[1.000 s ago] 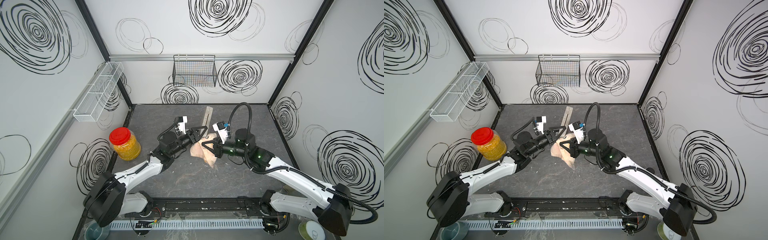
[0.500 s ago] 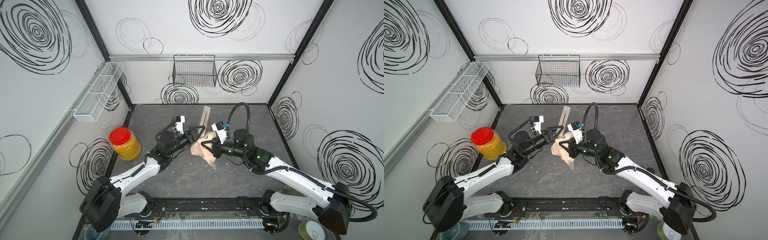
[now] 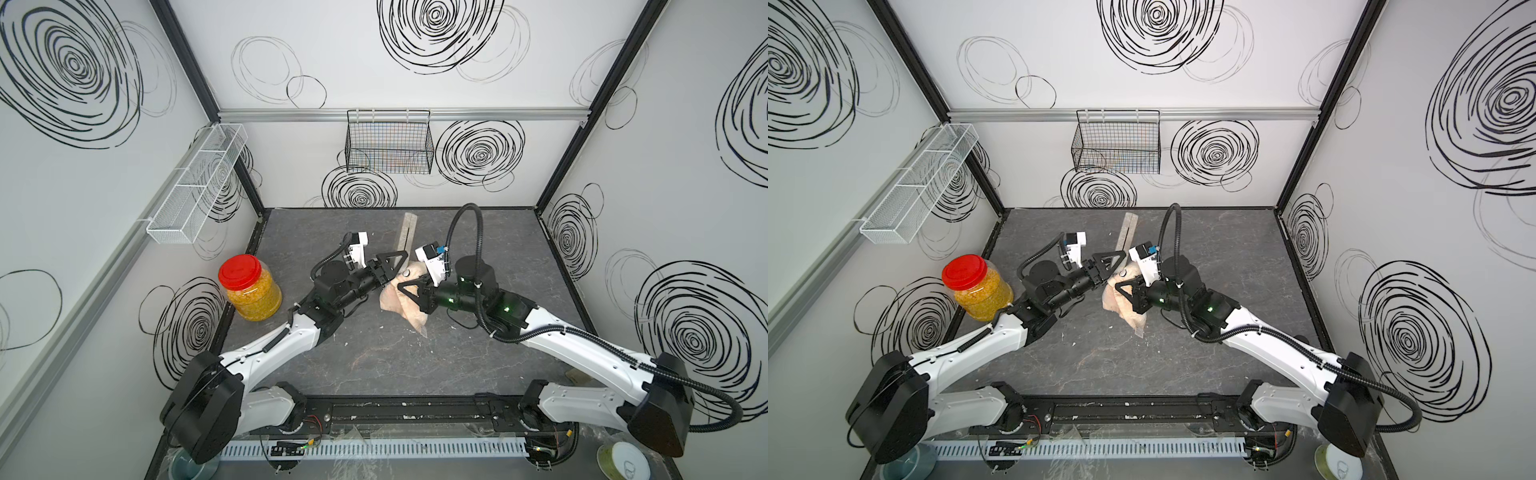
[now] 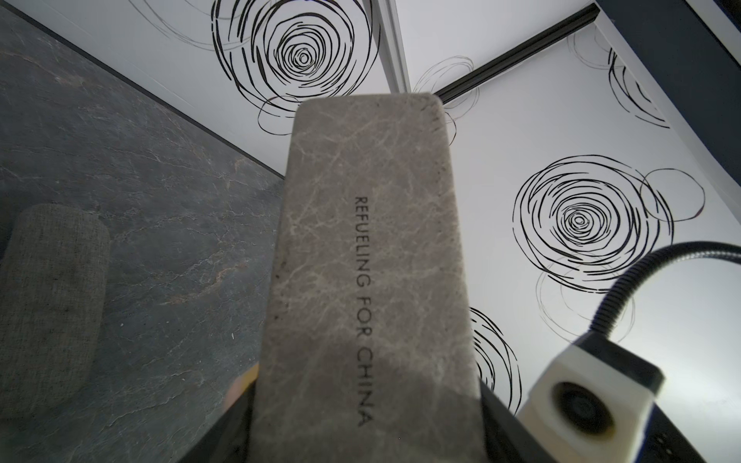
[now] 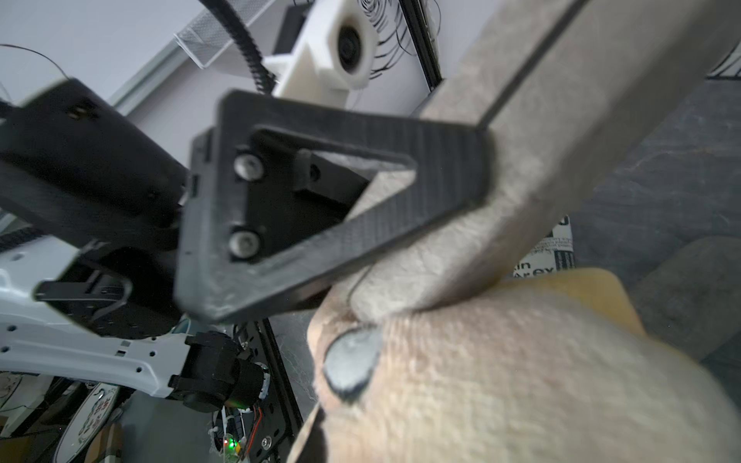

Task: Wipe the eyeglass case
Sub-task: Wipe the dirt from the eyeglass case.

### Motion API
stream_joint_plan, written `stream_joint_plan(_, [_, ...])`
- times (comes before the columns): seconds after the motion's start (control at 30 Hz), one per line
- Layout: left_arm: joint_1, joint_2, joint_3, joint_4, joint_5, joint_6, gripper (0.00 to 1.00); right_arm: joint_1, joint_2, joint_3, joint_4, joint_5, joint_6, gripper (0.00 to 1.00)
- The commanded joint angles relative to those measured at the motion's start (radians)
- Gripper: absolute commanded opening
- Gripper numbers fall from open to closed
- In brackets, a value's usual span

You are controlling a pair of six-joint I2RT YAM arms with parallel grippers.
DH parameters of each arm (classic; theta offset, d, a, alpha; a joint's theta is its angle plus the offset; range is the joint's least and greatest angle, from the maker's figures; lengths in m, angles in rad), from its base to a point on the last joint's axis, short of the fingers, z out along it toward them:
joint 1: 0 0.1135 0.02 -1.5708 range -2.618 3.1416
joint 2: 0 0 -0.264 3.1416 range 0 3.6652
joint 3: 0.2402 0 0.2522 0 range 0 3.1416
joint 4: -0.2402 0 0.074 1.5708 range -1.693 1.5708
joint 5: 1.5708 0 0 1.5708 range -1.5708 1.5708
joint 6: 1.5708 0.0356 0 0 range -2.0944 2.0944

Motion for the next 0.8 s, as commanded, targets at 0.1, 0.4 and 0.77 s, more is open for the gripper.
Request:
stream_joint_plan(0.1, [-0.015,-0.029,0.038,0.091,0.050,0.021,0.55,-0.001,-0.038,0.011,0.003,0.097,-0.035,0.03])
stream_joint_plan(0.4, [-0.017,-0.009,0.041,0.117,0.051,0.000,0.55,-0.001,-0.146,-0.057,0.176,-0.035,-0.032,0.04])
stream_joint_plan(0.77, [-0.017,-0.075,0.032,0.077,0.041,-0.025,0.54,0.024,-0.049,-0.056,0.077,0.136,-0.013,0.03])
